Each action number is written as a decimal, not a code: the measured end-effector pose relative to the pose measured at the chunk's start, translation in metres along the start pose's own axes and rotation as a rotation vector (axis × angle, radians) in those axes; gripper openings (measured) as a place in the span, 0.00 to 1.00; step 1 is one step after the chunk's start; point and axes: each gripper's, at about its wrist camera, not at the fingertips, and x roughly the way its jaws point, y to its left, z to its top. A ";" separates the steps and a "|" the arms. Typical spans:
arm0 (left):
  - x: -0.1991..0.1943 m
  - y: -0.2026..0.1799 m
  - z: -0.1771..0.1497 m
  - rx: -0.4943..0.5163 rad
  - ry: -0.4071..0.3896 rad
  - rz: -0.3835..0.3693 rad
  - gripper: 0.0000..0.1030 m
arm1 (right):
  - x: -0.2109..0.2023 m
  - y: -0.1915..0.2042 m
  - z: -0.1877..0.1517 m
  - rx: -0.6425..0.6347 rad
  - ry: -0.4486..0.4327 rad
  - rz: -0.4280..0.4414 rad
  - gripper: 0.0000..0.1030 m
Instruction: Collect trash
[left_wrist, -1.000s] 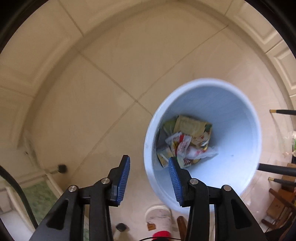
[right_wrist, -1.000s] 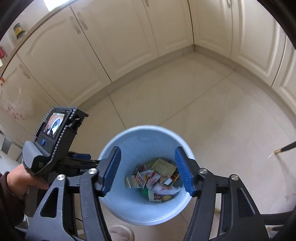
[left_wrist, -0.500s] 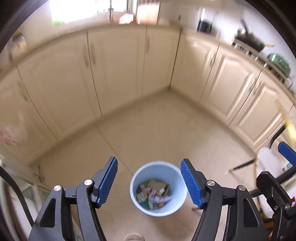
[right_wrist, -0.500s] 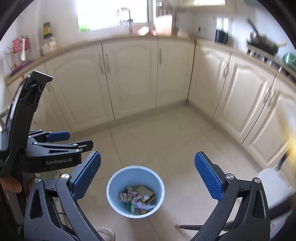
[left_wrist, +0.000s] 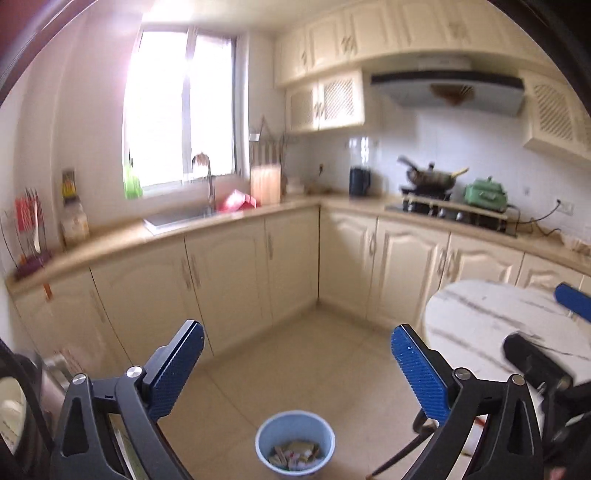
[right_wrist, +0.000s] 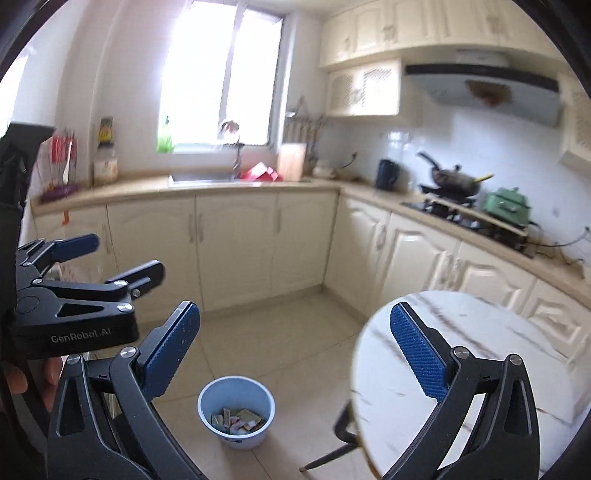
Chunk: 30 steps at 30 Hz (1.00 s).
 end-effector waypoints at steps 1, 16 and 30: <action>-0.016 0.005 0.012 0.006 -0.016 -0.006 0.98 | -0.019 -0.007 0.007 0.018 -0.026 -0.016 1.00; -0.224 0.117 0.018 -0.013 -0.271 -0.146 0.99 | -0.203 -0.027 0.060 0.100 -0.233 -0.206 1.00; -0.341 0.225 0.051 -0.005 -0.341 -0.181 0.99 | -0.262 -0.016 0.078 0.120 -0.299 -0.311 1.00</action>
